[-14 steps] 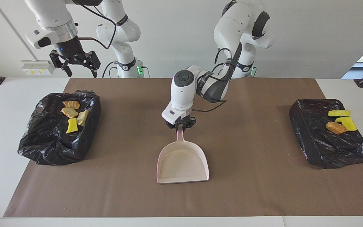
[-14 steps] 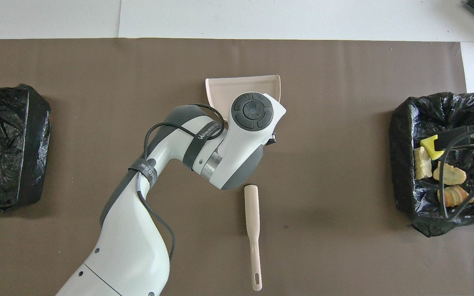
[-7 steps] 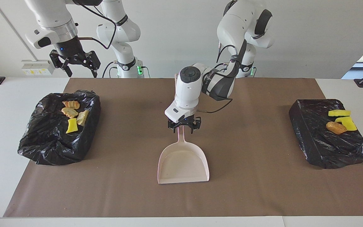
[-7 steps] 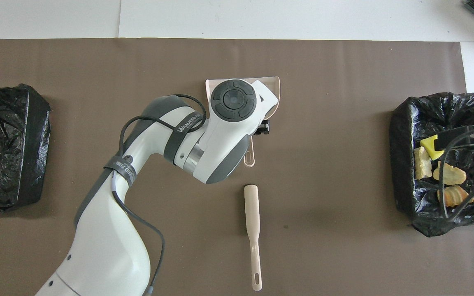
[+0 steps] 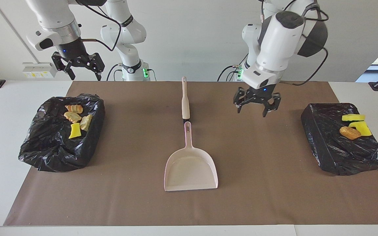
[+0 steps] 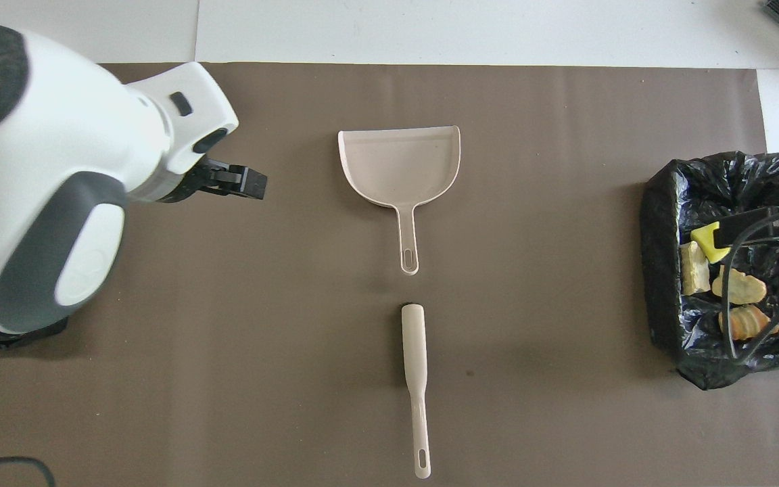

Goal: Sweep and dump trash in bin

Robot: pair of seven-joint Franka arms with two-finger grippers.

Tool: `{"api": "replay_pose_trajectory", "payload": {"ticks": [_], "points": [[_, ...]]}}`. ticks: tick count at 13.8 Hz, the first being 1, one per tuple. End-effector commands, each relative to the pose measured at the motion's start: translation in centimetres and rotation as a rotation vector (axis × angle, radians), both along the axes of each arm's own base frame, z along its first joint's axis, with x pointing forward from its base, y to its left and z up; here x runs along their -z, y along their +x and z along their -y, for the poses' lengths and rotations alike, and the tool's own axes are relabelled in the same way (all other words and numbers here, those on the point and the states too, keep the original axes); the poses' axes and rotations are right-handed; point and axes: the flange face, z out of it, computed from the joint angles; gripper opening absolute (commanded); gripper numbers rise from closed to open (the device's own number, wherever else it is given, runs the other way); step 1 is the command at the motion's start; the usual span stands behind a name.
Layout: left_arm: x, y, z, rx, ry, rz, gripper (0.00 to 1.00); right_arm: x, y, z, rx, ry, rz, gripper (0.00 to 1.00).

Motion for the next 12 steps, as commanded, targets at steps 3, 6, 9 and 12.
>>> {"api": "replay_pose_trajectory", "payload": {"ticks": [3, 6, 9, 12], "points": [[-6.8, -4.0, -11.4, 0.037, 0.044, -0.047, 1.0, 0.0, -0.2, 0.3, -0.004, 0.008, -0.011, 1.0], [-8.4, -4.3, -13.0, 0.044, 0.048, -0.069, 1.0, 0.0, -0.2, 0.3, -0.004, 0.008, -0.011, 1.0], [-9.0, -4.8, -13.0, 0.047, 0.05, -0.093, 1.0, 0.0, -0.2, 0.3, -0.004, 0.008, -0.011, 1.0], [-9.3, -5.0, -12.8, 0.052, 0.042, -0.085, 1.0, 0.0, -0.2, 0.3, -0.004, 0.008, -0.011, 1.0]]}}
